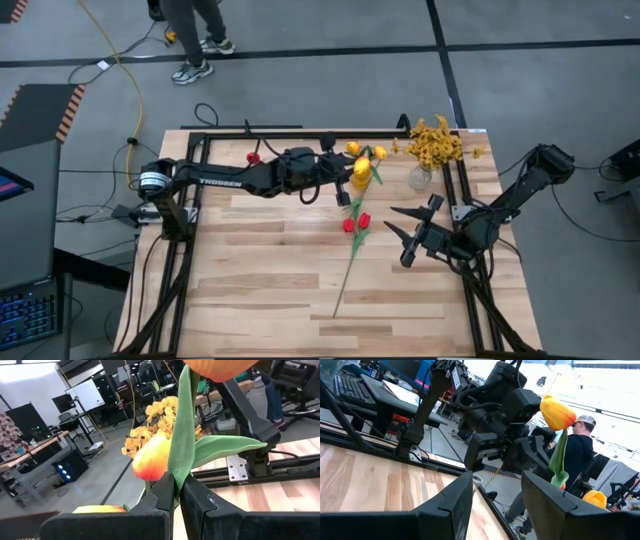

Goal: Sort flowers into vase by color
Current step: Put the yellow flower into the yellow flower vase

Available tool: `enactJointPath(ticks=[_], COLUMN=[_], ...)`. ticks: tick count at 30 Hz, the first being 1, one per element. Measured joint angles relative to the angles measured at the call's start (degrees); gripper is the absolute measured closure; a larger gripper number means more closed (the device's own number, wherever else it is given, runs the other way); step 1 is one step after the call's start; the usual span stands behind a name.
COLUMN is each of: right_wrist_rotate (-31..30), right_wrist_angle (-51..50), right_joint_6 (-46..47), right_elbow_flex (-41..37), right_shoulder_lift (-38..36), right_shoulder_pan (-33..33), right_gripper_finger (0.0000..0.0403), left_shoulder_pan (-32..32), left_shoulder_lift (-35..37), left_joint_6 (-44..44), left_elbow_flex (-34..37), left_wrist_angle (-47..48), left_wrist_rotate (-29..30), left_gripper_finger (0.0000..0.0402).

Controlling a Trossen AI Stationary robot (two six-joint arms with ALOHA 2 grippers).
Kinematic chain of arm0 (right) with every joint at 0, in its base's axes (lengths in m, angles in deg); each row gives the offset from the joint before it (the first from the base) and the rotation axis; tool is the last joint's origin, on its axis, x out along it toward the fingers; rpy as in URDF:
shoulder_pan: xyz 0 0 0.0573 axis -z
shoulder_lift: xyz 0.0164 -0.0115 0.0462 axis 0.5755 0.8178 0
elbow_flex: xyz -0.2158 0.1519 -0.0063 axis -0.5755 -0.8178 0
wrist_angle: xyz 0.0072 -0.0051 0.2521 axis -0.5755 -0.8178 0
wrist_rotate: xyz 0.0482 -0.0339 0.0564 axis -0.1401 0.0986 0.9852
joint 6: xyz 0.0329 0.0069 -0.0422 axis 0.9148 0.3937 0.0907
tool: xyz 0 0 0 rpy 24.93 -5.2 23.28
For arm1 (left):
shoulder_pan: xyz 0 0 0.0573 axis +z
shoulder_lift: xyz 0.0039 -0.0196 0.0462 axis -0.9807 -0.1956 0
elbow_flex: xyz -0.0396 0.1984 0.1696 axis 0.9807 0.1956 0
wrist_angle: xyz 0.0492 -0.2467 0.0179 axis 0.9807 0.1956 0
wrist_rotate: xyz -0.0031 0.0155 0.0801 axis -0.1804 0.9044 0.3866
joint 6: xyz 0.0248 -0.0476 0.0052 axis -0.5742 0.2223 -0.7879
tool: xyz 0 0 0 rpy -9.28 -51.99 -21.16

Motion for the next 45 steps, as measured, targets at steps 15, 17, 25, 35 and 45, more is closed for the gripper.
enactJointPath(ticks=[15, 17, 25, 35, 45], right_wrist_rotate=[-0.03, -0.03, -0.05, -0.05, -0.05], right_wrist_angle=[-0.1, -0.15, -0.21, -0.22, -0.23], right_joint_6=[0.0, 0.0, 0.0, 0.0, 0.01], right_elbow_flex=[0.0, 0.0, 0.0, 0.0, 0.0], right_shoulder_lift=[0.0, 0.0, 0.0, 0.0, 0.0], right_shoulder_pan=[0.0, 0.0, 0.0, 0.0, 0.0], right_gripper_finger=[0.0207, 0.0207, 0.0207, 0.0207, 0.0207], left_shoulder_pan=[-0.47, -0.47, -0.47, -0.47, -0.43], left_shoulder_lift=[1.36, 1.52, 1.9, 1.9, 1.9], left_joint_6=[1.7, 1.97, 1.92, 0.44, 0.77], left_elbow_flex=[-0.04, -0.07, -0.07, -0.07, -0.07], left_wrist_angle=[-0.1, -0.14, 0.46, 4.03, 4.85], left_wrist_rotate=[1.56, 1.63, 1.89, 4.8, 4.84], left_gripper_finger=[0.0397, 0.0397, 0.0397, 0.0397, 0.0397])
